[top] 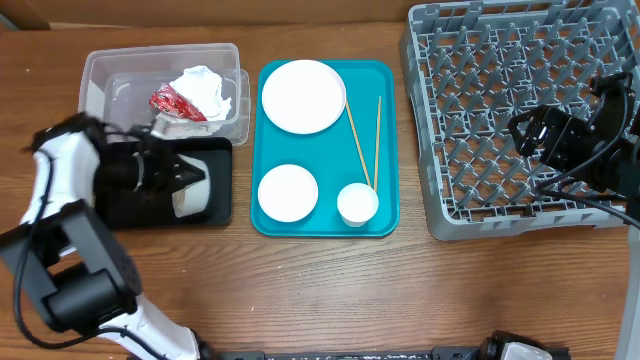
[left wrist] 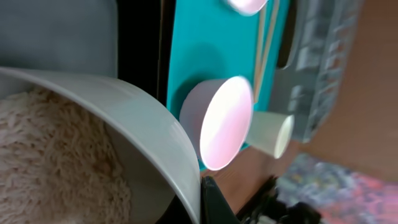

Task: Sort waste into correct bins and load items into the dishwasher
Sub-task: 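Tilt bowl with left gripper to pour rice onto black tray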

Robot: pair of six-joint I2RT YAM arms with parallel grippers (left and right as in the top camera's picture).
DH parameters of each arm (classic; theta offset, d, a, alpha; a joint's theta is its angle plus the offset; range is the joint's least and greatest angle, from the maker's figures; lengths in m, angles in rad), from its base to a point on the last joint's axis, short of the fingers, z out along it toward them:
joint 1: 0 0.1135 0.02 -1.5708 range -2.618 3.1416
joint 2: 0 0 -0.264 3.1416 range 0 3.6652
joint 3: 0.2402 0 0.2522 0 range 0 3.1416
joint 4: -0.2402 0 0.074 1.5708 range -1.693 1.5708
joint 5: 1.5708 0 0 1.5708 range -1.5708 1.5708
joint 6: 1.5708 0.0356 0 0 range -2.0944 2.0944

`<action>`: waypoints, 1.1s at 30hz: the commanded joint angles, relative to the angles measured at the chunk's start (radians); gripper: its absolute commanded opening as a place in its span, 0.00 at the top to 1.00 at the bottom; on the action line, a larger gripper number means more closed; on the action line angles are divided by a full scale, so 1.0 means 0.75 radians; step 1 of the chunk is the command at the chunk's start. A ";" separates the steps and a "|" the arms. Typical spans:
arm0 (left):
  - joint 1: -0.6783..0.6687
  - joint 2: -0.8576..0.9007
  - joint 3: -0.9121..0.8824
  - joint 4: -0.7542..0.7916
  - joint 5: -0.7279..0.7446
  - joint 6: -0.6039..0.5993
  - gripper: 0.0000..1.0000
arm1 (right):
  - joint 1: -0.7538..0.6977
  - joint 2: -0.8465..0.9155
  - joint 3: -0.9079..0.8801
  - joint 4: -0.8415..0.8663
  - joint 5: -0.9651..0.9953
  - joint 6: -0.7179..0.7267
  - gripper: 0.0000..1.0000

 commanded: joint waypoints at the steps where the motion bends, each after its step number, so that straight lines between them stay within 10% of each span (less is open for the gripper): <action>1: 0.125 -0.047 -0.052 0.020 0.323 0.153 0.96 | -0.002 -0.001 0.024 0.002 -0.003 0.002 0.03; 33: 0.337 -0.045 -0.078 0.147 0.909 -0.260 0.96 | -0.002 -0.001 0.024 0.002 -0.003 0.001 0.03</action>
